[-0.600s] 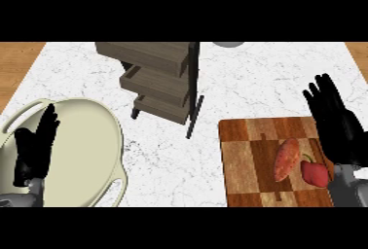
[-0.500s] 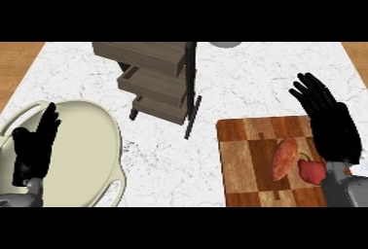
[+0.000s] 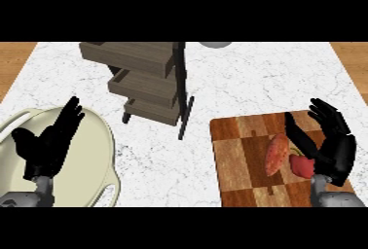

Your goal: Pick the sweet potato from the cutting board and place it in the tiered basket

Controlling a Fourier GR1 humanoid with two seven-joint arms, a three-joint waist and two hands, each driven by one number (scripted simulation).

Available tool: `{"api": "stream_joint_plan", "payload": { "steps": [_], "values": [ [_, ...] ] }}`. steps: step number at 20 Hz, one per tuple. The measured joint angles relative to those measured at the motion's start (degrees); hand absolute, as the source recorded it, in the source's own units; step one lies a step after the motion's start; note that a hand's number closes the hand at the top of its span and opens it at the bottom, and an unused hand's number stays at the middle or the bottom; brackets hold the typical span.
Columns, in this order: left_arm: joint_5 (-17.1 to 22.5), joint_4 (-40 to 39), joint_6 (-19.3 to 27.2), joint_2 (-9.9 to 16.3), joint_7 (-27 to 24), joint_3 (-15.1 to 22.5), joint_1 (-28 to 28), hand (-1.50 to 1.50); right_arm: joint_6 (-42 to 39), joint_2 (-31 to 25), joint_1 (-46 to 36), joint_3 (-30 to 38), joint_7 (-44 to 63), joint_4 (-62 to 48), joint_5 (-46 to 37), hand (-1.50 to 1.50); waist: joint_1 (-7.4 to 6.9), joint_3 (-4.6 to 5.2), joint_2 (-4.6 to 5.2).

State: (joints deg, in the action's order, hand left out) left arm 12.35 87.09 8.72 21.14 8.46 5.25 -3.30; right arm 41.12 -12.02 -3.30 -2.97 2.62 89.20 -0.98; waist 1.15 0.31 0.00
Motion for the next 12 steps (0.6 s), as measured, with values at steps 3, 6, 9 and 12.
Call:
{"api": "stream_joint_plan", "payload": {
  "steps": [3, 6, 9, 12],
  "values": [
    [0.95, 1.74, -1.49, -0.17, 0.24, 0.48, 0.74, 0.0, 9.11, 2.34, 2.15, -2.97, 1.98, 0.43, -8.97, -1.5, -0.59, -0.07, -0.13],
    [1.94, 2.49, -2.8, 0.18, 0.95, 0.19, 0.62, 0.0, 11.92, 0.8, 3.54, -5.94, 8.66, 0.93, -18.84, -1.5, -0.79, -0.01, -0.16],
    [2.25, 2.33, -3.3, 0.38, 0.68, -0.23, 0.91, 0.0, 9.54, -3.27, 6.01, -6.83, 15.82, 0.61, -26.63, -1.5, -0.56, 0.22, -0.17],
    [2.26, 2.62, -3.22, 0.42, 1.22, -0.27, 0.62, 0.0, 3.54, -7.19, 8.14, -8.23, 23.21, 0.95, -32.21, -1.5, -0.46, 0.43, -0.17]
  ]
}}
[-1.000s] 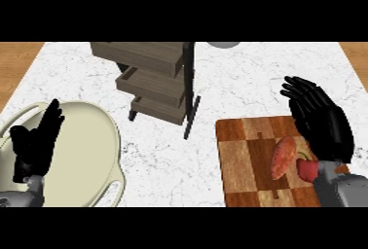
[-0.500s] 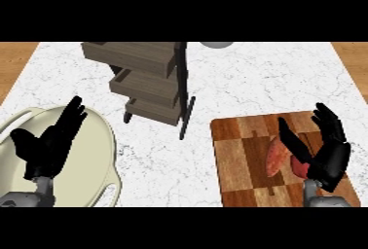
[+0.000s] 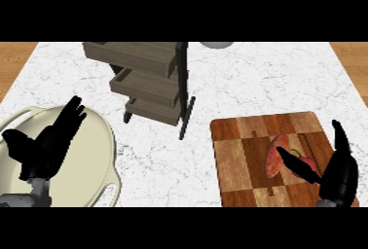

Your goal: Pick the sweet potato from the cutting board and place it in the tiered basket

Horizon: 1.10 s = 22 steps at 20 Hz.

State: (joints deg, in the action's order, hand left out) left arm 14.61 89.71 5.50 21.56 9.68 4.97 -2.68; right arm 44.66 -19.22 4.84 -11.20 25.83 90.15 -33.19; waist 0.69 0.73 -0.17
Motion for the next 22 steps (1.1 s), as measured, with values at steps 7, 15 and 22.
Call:
{"api": "stream_joint_plan", "payload": {
  "steps": [7, 15, 22],
  "values": [
    [0.19, 0.14, -0.79, 0.03, 0.12, 0.23, -0.43, 0.0, -22.28, -5.71, -0.11, -6.48, 19.34, 5.69, -2.88, -1.5, -1.14, 0.12, 0.02],
    [0.04, -0.32, -1.18, -0.61, 0.47, 0.18, -0.83, 0.0, -39.82, -2.33, -11.78, -10.65, 40.4, 14.52, -6.92, -1.5, -1.38, -0.39, 0.05],
    [-0.03, 0.17, -1.45, -0.59, 1.68, -0.66, -1.43, 0.0, -43.35, 2.57, -14.11, -9.07, 42.73, 10.51, -10.66, -1.5, -1.04, -0.61, 0.12]
  ]
}}
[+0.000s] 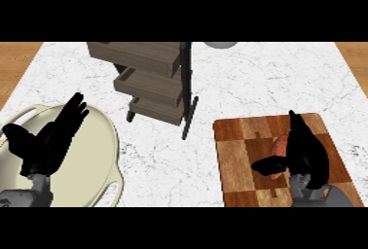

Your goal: Pick the sweet potato from the cutting board and place it in the tiered basket

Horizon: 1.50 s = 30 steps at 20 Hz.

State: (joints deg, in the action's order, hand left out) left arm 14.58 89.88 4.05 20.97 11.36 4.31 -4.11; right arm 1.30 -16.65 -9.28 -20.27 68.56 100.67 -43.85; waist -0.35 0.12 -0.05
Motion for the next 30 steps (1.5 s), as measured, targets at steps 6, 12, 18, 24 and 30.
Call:
{"api": "stream_joint_plan", "payload": {
  "steps": [6, 12, 18, 24, 30],
  "values": [
    [-0.8, -1.77, -0.56, -1.35, -2.32, -0.29, 0.69, 0.0, -1.37, 3.87, -0.52, 1.84, -0.81, -5.24, -3.62, -1.5, 0.13, -0.06, 0.06],
    [-1.57, -0.53, -1.01, -1.77, -1.87, -0.55, 1.53, 0.0, -0.5, 5.65, 2.61, 3.36, -3.82, -9.36, -9.7, -1.5, 0.27, -0.1, 0.03],
    [-2.8, 0.03, -1.31, -2.75, -1.02, -1.18, 1.39, 0.0, -0.46, 6.88, 4.06, 6.25, -5.97, -10.75, -13.6, -1.5, 0.33, -0.11, 0.01],
    [-2.33, -0.03, -2.61, -2.7, -0.54, -2.97, 0.74, 0.0, -3.76, 9.04, 3.92, 9.57, -7.85, -12.34, -9.81, 1.5, 0.25, 0.05, -0.1],
    [-3.9, -0.84, -2.7, -3.88, -1.09, -3.18, 0.75, 0.0, -5.98, 8.95, 3.01, 8.81, -9.78, -15.81, -11.29, 1.5, 0.16, 0.43, -0.38]
  ]
}}
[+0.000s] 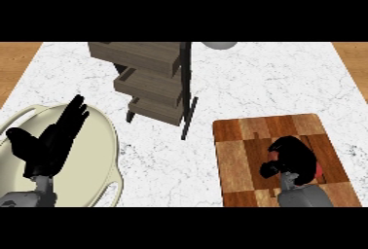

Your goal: Pick the sweet potato from the cutting board and place it in the tiered basket

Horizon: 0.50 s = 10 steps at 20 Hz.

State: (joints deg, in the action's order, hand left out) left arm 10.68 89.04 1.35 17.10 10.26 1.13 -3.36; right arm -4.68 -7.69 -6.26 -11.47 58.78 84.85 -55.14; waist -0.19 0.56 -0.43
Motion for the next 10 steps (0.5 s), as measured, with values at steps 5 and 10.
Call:
{"api": "stream_joint_plan", "payload": {
  "steps": [5, 10],
  "values": [
    [-0.36, 0.98, -0.96, -0.63, 0.73, -0.44, 0.72, 0.0, -1.25, -0.37, 0.26, -1.59, -1.14, 0.2, -3.4, 1.5, 0.09, -0.09, 0.03],
    [-0.33, 0.07, -1.24, -0.5, 0.41, -1.06, 0.88, 0.0, -13.13, -10.65, -2.04, -3.33, -11.75, 9.0, 1.0, 1.5, 0.55, -0.34, -0.06]
  ]
}}
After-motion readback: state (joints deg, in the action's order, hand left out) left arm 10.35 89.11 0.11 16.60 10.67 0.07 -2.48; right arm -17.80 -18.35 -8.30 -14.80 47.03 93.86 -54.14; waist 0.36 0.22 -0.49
